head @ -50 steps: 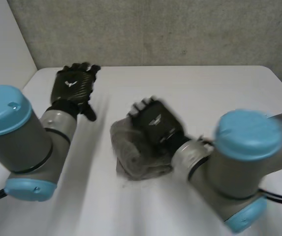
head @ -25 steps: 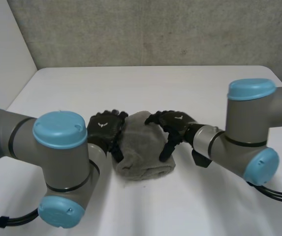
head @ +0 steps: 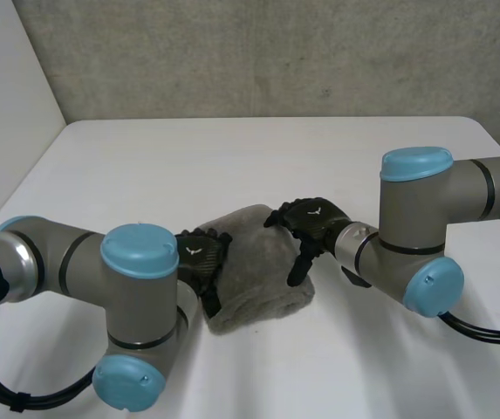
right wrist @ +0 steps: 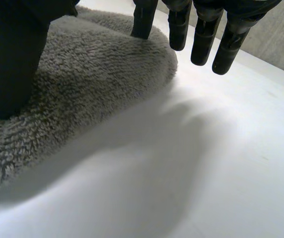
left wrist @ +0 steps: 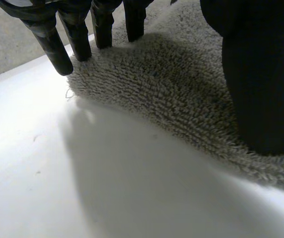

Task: Fold the towel.

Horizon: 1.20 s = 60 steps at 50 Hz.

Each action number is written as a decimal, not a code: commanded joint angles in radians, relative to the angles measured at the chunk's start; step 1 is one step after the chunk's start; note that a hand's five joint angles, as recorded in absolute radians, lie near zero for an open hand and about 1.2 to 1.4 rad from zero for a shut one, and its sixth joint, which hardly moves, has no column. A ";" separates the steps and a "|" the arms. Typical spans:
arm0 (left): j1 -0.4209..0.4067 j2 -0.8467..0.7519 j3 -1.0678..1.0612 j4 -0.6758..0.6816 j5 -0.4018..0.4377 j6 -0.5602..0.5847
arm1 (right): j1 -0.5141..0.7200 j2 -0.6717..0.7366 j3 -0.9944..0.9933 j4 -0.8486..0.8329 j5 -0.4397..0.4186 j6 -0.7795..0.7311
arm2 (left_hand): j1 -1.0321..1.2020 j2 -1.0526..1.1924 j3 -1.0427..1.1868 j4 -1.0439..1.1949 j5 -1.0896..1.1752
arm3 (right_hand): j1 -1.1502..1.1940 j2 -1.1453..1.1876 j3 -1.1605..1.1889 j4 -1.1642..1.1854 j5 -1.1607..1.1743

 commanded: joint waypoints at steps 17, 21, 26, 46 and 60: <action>0.128 0.516 0.078 -0.114 0.012 0.008 | -0.094 -0.434 0.071 -0.036 0.171 0.110 | 0.015 0.017 0.017 0.018 -0.002 | -0.027 -0.061 -0.038 -0.058 -0.060; 0.165 0.543 0.095 -0.192 0.017 0.005 | -0.124 -0.490 0.088 -0.037 0.227 0.110 | 0.009 0.011 0.011 0.012 -0.008 | -0.027 -0.061 -0.038 -0.058 -0.060; 0.206 0.597 0.147 -0.317 0.029 -0.015 | -0.165 -0.589 0.094 -0.039 0.299 0.110 | -0.003 -0.001 -0.001 0.000 -0.019 | -0.027 -0.061 -0.038 -0.058 -0.060; 0.294 0.648 0.187 -0.443 0.244 -0.147 | -0.194 -0.648 0.102 0.038 0.319 0.110 | -0.003 -0.001 -0.001 0.000 -0.019 | -0.027 -0.061 -0.038 -0.058 -0.060; 0.291 0.651 0.167 -0.438 0.249 -0.142 | -0.190 -0.649 0.120 0.035 0.305 0.107 | -0.003 -0.001 -0.001 0.000 -0.019 | -0.027 -0.061 -0.038 -0.058 -0.060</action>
